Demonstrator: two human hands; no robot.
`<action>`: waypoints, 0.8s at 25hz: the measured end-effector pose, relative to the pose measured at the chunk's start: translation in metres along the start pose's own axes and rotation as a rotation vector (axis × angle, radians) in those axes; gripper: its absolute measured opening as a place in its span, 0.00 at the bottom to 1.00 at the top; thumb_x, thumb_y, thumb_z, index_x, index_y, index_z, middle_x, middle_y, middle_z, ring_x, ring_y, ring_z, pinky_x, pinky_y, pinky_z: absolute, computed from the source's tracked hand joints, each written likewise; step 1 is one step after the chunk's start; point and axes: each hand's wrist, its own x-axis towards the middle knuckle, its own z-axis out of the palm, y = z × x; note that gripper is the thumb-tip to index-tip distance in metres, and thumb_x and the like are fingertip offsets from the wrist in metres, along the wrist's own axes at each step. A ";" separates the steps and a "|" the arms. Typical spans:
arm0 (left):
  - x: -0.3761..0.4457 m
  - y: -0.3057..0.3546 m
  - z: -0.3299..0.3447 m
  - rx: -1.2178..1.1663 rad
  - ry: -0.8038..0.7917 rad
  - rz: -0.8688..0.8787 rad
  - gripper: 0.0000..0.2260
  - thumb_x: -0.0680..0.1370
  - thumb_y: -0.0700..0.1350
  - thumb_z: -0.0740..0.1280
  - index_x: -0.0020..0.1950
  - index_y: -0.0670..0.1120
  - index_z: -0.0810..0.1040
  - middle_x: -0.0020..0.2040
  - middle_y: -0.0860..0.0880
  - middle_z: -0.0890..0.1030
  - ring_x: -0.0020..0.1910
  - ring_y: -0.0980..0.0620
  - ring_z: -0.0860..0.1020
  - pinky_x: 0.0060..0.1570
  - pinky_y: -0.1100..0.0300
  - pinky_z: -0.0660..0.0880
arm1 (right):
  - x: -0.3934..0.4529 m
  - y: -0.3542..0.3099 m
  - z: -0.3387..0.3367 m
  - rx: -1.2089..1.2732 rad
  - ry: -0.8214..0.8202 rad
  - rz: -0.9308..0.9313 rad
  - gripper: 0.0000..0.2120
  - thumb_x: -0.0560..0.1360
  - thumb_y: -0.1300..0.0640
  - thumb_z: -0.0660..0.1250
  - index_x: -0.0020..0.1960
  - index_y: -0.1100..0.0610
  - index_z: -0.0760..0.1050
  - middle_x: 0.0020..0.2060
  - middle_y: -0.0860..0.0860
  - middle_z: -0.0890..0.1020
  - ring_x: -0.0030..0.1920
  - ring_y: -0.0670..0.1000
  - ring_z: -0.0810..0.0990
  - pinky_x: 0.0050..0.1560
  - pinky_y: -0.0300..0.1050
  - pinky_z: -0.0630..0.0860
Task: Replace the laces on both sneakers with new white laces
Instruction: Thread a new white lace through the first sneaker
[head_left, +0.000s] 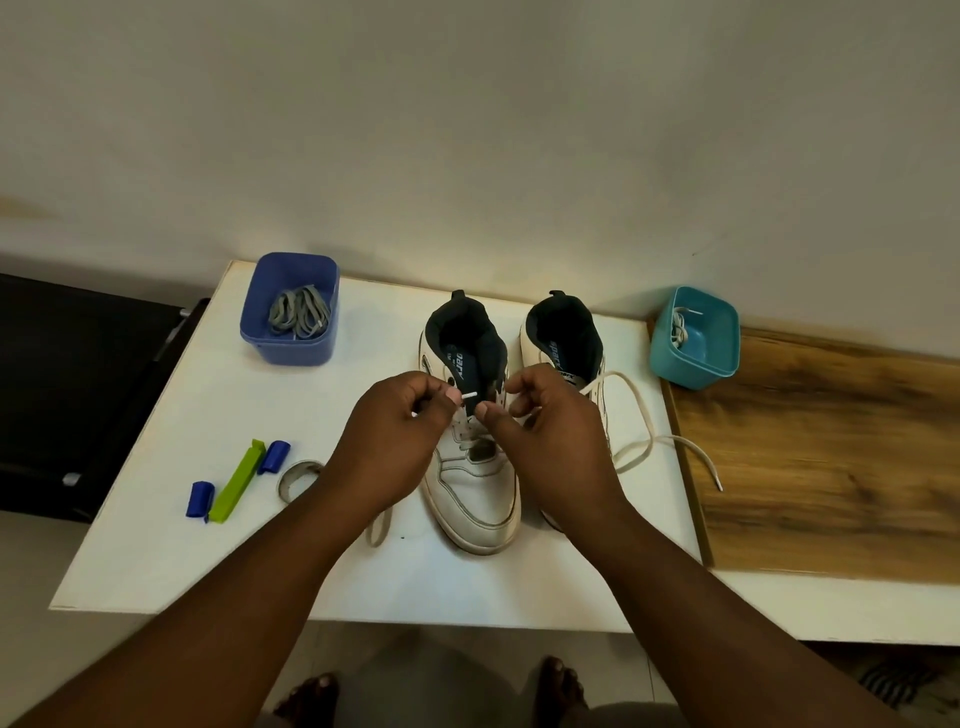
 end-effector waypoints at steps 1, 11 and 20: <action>0.001 -0.002 0.002 0.075 0.071 0.045 0.08 0.83 0.52 0.64 0.50 0.51 0.81 0.42 0.56 0.82 0.43 0.58 0.79 0.41 0.67 0.70 | 0.001 0.004 0.001 -0.105 0.012 0.051 0.13 0.75 0.45 0.76 0.53 0.49 0.76 0.41 0.44 0.80 0.40 0.43 0.78 0.39 0.39 0.72; 0.005 -0.015 0.026 0.518 0.337 0.234 0.05 0.80 0.51 0.69 0.53 0.54 0.83 0.66 0.48 0.74 0.66 0.44 0.68 0.60 0.46 0.67 | 0.001 0.009 0.014 -0.114 0.103 0.014 0.03 0.76 0.54 0.72 0.44 0.52 0.80 0.33 0.45 0.81 0.35 0.42 0.79 0.36 0.38 0.73; 0.006 -0.014 0.042 0.449 0.370 0.224 0.01 0.78 0.52 0.72 0.48 0.58 0.84 0.72 0.51 0.71 0.78 0.43 0.58 0.72 0.41 0.53 | 0.002 0.012 0.017 0.273 0.066 0.208 0.10 0.74 0.63 0.68 0.40 0.53 0.84 0.32 0.48 0.84 0.34 0.44 0.81 0.39 0.43 0.78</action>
